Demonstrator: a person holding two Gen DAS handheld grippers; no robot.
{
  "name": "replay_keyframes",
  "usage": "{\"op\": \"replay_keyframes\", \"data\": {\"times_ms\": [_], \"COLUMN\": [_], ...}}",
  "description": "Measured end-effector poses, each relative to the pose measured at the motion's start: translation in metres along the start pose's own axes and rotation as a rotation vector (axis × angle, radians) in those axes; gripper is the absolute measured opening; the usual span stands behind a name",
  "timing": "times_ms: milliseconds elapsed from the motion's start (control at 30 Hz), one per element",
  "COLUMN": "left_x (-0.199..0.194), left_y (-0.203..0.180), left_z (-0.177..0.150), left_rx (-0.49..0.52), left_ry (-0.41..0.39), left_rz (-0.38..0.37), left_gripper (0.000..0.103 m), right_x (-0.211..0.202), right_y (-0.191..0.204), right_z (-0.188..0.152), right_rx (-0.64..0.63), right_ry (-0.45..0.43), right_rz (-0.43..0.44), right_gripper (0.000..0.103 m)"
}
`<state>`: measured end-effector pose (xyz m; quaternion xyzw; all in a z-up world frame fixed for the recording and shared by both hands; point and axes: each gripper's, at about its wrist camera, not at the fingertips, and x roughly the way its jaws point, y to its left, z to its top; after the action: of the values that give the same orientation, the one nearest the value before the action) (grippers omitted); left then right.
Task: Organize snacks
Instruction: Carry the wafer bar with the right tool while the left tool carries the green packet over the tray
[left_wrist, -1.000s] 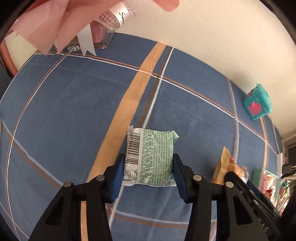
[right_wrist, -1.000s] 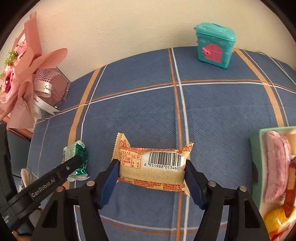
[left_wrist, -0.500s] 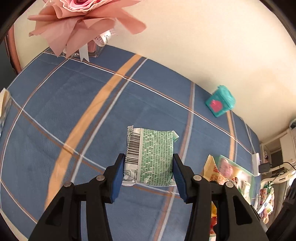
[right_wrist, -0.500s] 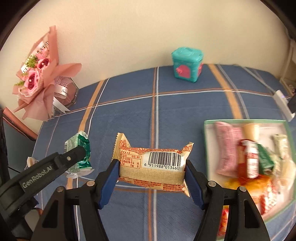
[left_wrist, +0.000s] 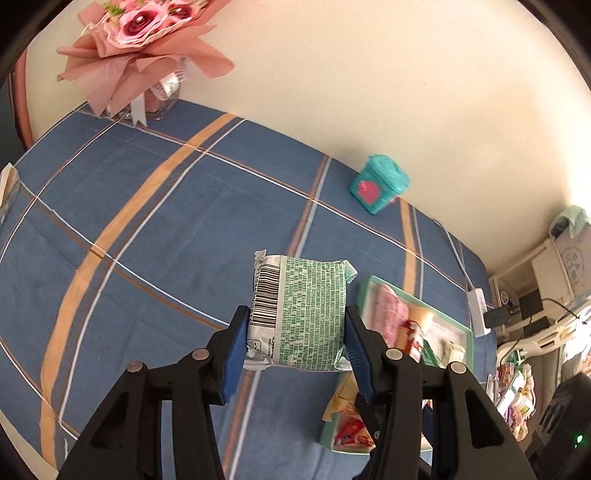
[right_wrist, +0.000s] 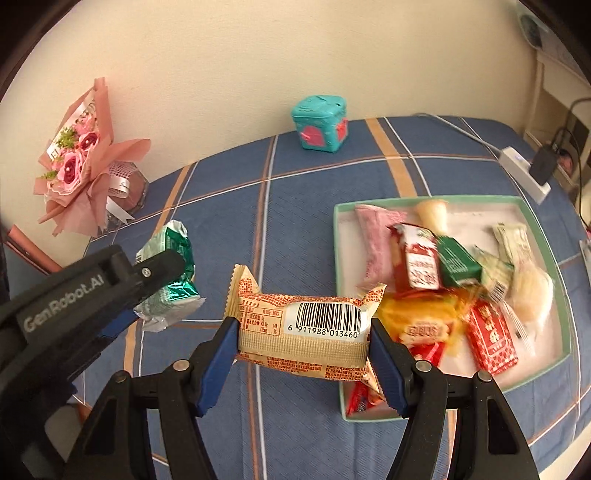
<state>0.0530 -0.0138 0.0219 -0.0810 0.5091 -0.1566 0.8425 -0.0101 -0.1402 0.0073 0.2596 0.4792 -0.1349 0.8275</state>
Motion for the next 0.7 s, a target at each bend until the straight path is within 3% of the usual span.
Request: {"op": "replay_keyframes", "data": {"times_ms": [333,700], "left_x": [0.010,0.061], "left_y": [-0.041,-0.094], "left_z": [-0.020,-0.033], "left_rx": [0.102,0.286], "left_ry": [0.019,0.077], "left_rz": [-0.017,-0.012], "left_gripper": [0.051,0.051], "right_x": [-0.007,-0.006], "right_y": [-0.070,-0.153], "right_z": [0.011,0.026], "right_rx": [0.137,0.308], "right_ry": [-0.003,-0.013], "right_rz": [-0.041,-0.097], "right_gripper": [0.072,0.072]}}
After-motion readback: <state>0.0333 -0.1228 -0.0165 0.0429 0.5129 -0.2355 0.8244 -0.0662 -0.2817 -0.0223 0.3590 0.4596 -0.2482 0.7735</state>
